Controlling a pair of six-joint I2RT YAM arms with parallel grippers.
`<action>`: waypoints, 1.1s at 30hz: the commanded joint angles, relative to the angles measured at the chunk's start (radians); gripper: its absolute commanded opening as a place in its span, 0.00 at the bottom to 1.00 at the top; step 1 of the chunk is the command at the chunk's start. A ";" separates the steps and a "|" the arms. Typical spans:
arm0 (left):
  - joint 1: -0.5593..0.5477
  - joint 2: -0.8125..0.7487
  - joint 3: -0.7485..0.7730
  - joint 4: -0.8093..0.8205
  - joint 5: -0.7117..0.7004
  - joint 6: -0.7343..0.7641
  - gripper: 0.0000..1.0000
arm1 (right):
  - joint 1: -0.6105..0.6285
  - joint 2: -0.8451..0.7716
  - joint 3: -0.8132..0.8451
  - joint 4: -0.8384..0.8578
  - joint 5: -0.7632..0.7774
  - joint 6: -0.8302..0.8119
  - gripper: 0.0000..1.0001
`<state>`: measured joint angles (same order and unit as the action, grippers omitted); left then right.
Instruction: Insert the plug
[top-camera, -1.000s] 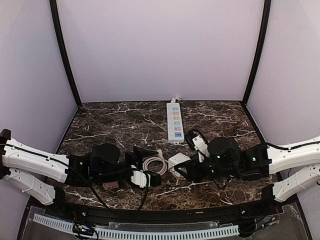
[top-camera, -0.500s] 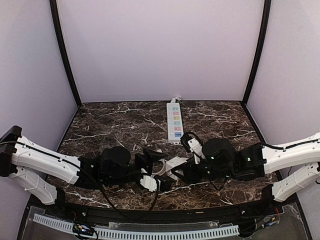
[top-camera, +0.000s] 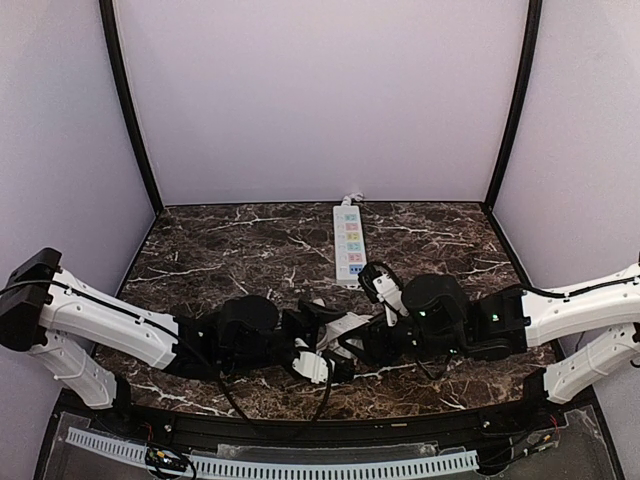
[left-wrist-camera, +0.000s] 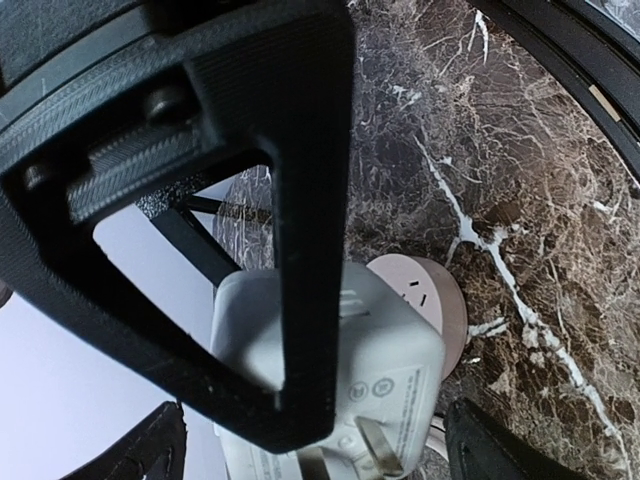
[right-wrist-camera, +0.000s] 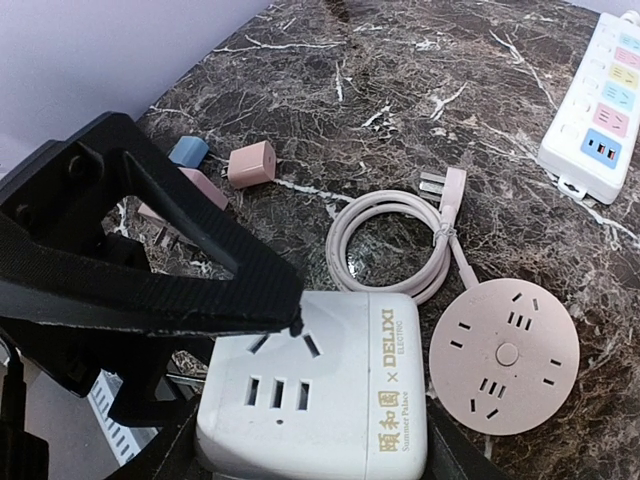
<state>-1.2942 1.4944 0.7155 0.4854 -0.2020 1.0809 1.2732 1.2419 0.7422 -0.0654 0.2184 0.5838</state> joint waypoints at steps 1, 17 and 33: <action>-0.005 0.019 0.030 0.047 -0.005 -0.026 0.89 | -0.008 0.003 0.032 0.061 -0.011 0.020 0.45; -0.011 0.052 0.035 0.122 -0.009 -0.025 0.57 | -0.008 0.009 0.023 0.110 -0.028 0.054 0.45; -0.011 -0.054 -0.068 0.162 0.019 -0.018 0.18 | -0.009 -0.121 -0.040 0.089 -0.021 0.008 0.99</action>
<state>-1.3006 1.5028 0.6914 0.5922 -0.2001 1.0672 1.2686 1.1824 0.7319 0.0040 0.1989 0.6235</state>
